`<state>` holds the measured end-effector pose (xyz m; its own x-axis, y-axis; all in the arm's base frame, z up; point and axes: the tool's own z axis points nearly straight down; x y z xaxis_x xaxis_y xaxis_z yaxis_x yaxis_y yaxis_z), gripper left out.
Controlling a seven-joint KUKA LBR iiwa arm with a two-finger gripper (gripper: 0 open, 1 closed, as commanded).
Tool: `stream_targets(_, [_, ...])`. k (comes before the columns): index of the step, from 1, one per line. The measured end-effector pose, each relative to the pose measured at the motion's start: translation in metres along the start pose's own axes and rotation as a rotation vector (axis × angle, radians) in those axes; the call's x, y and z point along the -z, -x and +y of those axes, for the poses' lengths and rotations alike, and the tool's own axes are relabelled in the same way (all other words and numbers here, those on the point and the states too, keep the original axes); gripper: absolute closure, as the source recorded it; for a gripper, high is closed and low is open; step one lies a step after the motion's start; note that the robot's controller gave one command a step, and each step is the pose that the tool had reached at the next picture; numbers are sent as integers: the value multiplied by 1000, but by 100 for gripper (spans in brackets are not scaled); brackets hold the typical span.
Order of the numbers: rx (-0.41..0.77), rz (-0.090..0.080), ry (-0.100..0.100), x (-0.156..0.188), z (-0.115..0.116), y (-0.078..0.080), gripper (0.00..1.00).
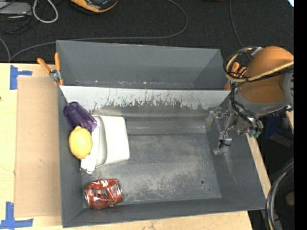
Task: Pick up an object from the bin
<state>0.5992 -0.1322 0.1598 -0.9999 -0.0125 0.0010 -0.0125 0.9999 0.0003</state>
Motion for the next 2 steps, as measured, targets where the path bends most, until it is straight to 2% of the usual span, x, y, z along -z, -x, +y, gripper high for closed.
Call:
stream_targets(1, [0,0,0,0,0,0,0])
stream_targets(2, [-143,0,0,-40,78,-49,0])
